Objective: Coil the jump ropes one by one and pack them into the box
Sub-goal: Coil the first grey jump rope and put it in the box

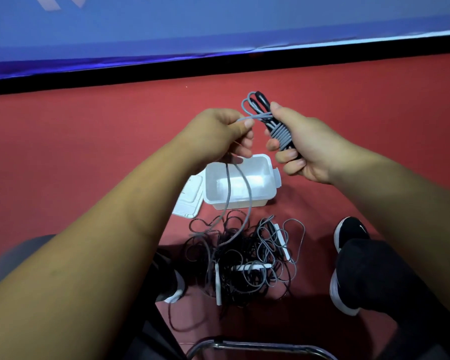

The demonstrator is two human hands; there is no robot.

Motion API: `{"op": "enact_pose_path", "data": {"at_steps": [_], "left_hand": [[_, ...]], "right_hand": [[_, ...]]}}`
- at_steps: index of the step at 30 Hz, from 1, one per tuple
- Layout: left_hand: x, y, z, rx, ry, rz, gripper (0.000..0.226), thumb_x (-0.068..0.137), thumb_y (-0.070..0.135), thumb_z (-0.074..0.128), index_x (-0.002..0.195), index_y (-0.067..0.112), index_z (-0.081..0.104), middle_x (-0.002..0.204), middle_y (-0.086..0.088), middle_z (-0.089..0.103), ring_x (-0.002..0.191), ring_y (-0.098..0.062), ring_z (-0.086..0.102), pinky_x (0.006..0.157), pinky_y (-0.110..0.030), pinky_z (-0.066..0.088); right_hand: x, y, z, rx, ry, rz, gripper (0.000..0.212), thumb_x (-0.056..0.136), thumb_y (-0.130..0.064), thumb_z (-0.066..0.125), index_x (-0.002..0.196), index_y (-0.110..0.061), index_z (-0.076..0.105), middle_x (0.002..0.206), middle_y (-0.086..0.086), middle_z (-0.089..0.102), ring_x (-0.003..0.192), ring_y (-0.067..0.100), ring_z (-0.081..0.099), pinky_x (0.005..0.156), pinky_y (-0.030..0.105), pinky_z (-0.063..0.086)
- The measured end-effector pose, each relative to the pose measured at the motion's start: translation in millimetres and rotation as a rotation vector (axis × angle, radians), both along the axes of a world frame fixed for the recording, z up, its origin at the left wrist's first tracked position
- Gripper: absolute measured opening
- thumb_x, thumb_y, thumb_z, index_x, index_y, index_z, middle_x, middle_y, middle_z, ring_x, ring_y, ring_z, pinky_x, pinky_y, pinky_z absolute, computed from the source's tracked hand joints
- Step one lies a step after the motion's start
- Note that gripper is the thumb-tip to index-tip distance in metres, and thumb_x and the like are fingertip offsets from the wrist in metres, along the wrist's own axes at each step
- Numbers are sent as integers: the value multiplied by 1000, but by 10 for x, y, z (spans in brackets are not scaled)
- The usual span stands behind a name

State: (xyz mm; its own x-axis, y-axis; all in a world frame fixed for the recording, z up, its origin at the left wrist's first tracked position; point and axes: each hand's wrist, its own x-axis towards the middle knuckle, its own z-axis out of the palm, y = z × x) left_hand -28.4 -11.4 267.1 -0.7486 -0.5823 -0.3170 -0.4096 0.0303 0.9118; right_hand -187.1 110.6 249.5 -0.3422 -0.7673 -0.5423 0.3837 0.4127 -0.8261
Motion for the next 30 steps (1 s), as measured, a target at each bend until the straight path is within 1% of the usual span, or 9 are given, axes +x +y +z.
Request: {"op": "enact_pose_path", "data": {"at_steps": [3, 6, 12, 15, 19, 21, 25, 28, 30], "left_hand": [[6, -44, 4, 7, 129, -19, 30, 109, 31, 55, 98, 7, 71, 68, 0, 53, 55, -14, 42, 64, -30, 47], [-10, -32, 28, 18, 159, -43, 44, 111, 37, 48, 114, 1, 73, 69, -1, 49, 59, -15, 33, 59, -26, 39], [56, -61, 24, -245, -10, -190, 21, 107, 25, 60, 117, 24, 78, 85, 1, 72, 76, -11, 55, 76, -26, 47], [57, -112, -54, -346, -114, -228, 20, 103, 20, 66, 118, 24, 78, 88, 3, 78, 70, -1, 59, 76, -22, 50], [38, -123, -100, -454, -277, -265, 13, 101, 30, 70, 96, 22, 79, 82, 5, 79, 68, -8, 64, 73, -32, 56], [36, -116, -120, -453, -331, -276, 22, 102, 33, 68, 89, 18, 77, 82, 0, 79, 68, -11, 66, 75, -34, 57], [28, -123, -198, -305, -236, -229, 14, 100, 22, 71, 98, 9, 77, 89, -12, 78, 75, -17, 67, 85, -44, 62], [34, -185, -267, -309, -208, -182, 13, 97, 21, 75, 105, 11, 80, 89, -12, 78, 77, -22, 72, 83, -39, 63], [52, -195, -286, -329, -211, -179, 11, 97, 18, 74, 105, 13, 80, 91, -14, 78, 89, -30, 75, 89, -43, 63]], "right_hand": [[-12, 4, 1, 27, -5, -14, 42, 96, -64, 63, 99, -22, 58, 70, -3, 51, 53, 10, 23, 49, 22, 9], [-41, -2, 20, 33, -20, -37, 41, 97, -62, 62, 99, -21, 56, 69, -4, 50, 52, 9, 23, 46, 21, 10], [-81, -8, 80, -6, -84, -55, 48, 93, -69, 64, 102, -23, 55, 70, -4, 50, 51, 9, 21, 42, 20, 11], [-49, 15, 83, -34, -95, -20, 40, 94, -62, 67, 100, -24, 55, 71, -3, 50, 52, 9, 20, 41, 20, 12], [18, 33, 88, -63, -144, 50, 30, 96, -51, 63, 98, -24, 50, 73, -1, 48, 52, 10, 19, 40, 19, 13], [36, 41, 94, -64, -160, 74, 28, 97, -48, 61, 97, -23, 49, 74, -1, 47, 51, 10, 18, 39, 19, 12], [95, 78, 149, -97, -157, 110, 26, 100, -44, 58, 98, -20, 48, 72, 0, 50, 48, 9, 20, 40, 20, 10], [156, 93, 221, -118, -151, 154, 29, 103, -44, 54, 92, -18, 49, 70, 0, 50, 46, 8, 21, 40, 20, 8], [153, 110, 245, -115, -175, 217, 31, 105, -45, 51, 90, -18, 49, 68, 1, 48, 43, 7, 21, 39, 18, 8]]}}
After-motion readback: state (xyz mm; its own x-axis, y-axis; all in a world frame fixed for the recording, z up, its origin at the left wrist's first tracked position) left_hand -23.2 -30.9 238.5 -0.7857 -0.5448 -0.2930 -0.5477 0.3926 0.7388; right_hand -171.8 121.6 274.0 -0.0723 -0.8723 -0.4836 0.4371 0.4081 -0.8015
